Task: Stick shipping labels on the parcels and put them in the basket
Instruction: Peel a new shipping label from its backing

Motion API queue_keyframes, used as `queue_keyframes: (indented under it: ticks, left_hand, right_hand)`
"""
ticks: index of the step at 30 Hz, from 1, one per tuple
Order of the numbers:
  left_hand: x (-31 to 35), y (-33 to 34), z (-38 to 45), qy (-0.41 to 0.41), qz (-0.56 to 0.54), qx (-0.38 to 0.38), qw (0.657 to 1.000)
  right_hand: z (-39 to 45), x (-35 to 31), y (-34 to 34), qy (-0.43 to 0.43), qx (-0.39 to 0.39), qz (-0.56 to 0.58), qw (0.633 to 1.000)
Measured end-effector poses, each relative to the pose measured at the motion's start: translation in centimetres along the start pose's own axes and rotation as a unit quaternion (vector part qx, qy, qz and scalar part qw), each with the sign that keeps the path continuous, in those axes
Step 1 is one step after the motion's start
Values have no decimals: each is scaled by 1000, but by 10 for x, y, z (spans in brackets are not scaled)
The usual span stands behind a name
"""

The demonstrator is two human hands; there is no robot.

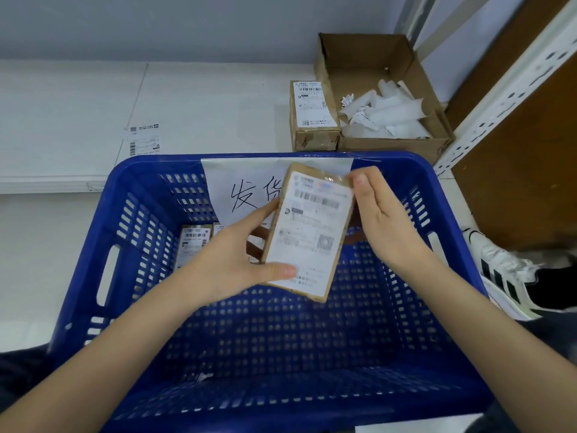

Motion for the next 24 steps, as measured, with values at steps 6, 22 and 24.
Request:
queue_keyframes:
  ticks: [6,22,24]
  left_hand:
    - [3,-8,3,-3,3,67,998]
    - [55,-3,-6,206,499,139,830]
    - [53,-4,-4,185,487,140,842]
  right_hand:
    - [-6,14,32,108,-133,74,982]
    - [-27,-2,56,45,-157,90,982]
    - [-25,-1,55,47,-159,96,982]
Point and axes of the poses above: each hand's wrist, its own z-axis towards the middle knuckle, its own y-axis out of the palm, x = y × z, the point moved 8 cm from there along z, towards the middle knuckle, and after that the axes turned 11 degrees about y, right-handed, at the moved point
